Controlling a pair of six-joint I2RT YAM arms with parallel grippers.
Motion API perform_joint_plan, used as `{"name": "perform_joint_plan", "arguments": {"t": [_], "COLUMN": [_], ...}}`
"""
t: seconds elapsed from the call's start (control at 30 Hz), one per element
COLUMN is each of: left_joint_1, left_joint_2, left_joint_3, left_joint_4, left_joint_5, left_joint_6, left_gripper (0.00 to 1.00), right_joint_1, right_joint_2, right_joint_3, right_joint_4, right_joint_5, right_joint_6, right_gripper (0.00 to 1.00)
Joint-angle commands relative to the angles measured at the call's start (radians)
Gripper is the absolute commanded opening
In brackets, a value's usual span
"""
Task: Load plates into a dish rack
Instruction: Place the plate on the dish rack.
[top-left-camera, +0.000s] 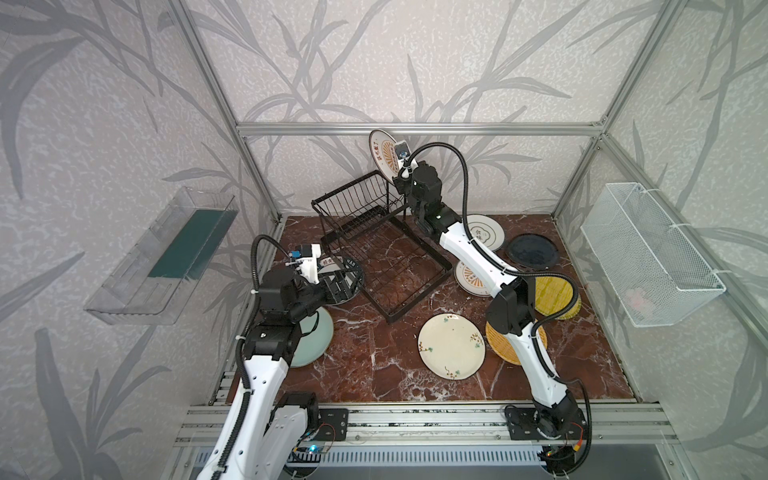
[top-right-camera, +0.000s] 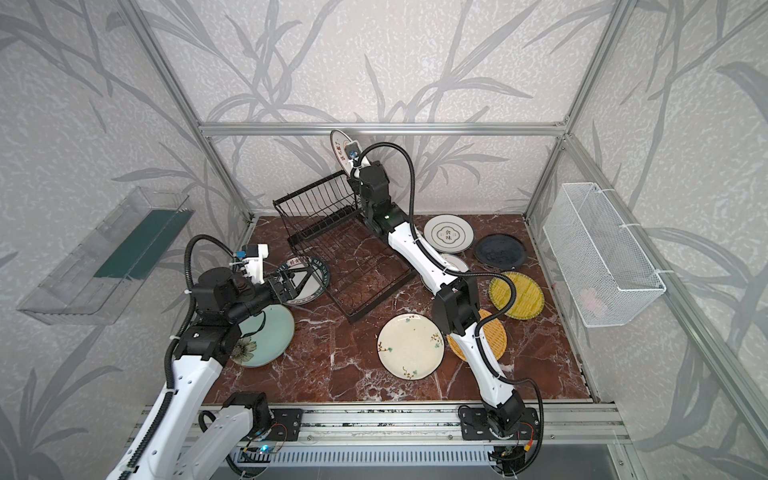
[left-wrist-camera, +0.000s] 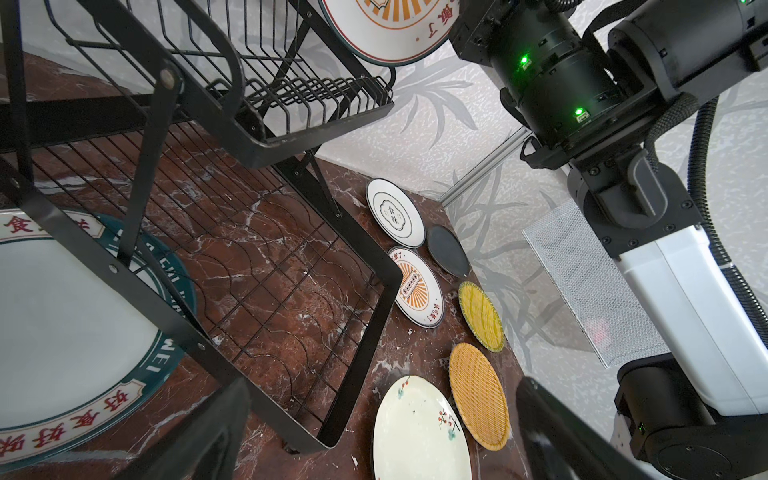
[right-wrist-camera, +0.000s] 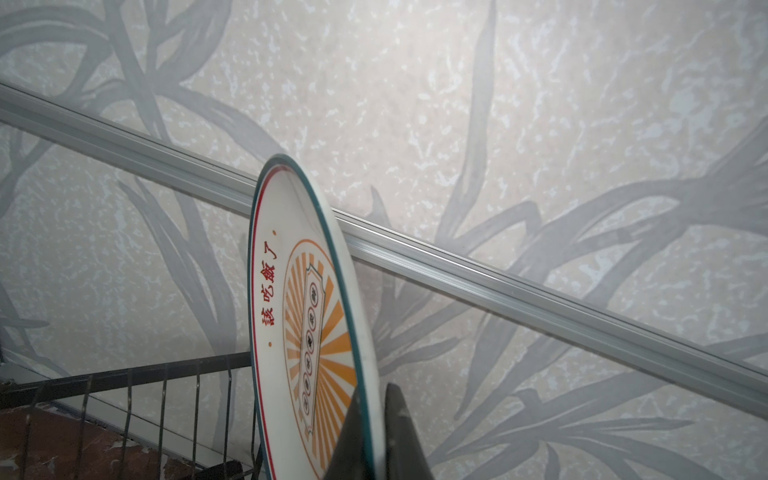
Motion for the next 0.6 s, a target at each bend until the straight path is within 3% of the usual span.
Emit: {"name": "perform_joint_plan", "arguments": {"t": [0.0, 0.57], "left_joint_1": [0.008, 0.02], "left_joint_2": [-0.004, 0.004], "left_joint_3": [-0.014, -0.016], "left_joint_4": [0.027, 0.035], "left_joint_5": [0.016, 0.019], "left_joint_6": [-0.003, -0.01], "left_gripper": [0.99, 0.99], "right_joint_1": [-0.008, 0.004], "right_joint_2": [-0.012, -0.01], "right_joint_3": [-0.002, -0.073], "right_joint_4": [0.075, 0.095], "right_joint_5": [0.02, 0.045], "right_joint_6": [0.002, -0.006], "right_gripper": [0.0, 0.0]}}
